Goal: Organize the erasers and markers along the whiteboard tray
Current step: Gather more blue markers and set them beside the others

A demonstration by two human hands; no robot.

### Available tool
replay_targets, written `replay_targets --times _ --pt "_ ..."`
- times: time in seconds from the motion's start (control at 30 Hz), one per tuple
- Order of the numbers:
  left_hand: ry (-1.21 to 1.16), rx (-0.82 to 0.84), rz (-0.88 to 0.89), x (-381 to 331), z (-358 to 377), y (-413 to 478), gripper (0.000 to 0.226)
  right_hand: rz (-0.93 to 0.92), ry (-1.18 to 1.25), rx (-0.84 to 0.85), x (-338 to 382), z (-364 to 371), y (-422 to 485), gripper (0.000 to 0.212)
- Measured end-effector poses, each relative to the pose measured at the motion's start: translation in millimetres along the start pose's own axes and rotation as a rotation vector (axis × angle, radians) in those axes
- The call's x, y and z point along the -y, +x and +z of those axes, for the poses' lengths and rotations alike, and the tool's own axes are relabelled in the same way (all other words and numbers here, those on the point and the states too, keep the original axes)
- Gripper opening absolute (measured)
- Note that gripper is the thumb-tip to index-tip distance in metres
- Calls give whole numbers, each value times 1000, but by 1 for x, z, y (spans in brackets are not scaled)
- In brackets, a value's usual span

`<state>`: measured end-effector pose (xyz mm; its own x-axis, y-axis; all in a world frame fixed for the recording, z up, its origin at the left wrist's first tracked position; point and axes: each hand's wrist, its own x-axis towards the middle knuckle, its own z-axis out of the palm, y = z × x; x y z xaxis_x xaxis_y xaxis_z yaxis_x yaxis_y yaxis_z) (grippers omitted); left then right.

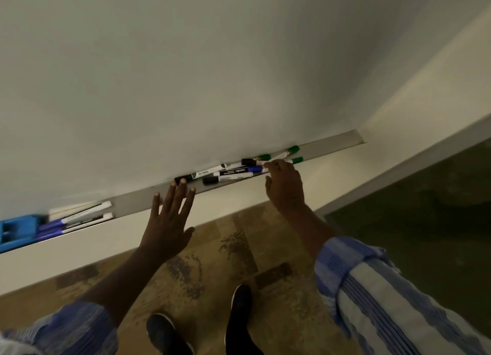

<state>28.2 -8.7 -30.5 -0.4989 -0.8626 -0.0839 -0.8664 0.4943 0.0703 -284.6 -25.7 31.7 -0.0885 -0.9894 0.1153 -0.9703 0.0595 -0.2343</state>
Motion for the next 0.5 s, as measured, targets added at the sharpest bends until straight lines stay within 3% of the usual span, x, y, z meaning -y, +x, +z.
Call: replay_targets --times 0.5 --pt "8 -29 -58 -20 -2 10 109 -235 -100 18 -50 12 29 29"
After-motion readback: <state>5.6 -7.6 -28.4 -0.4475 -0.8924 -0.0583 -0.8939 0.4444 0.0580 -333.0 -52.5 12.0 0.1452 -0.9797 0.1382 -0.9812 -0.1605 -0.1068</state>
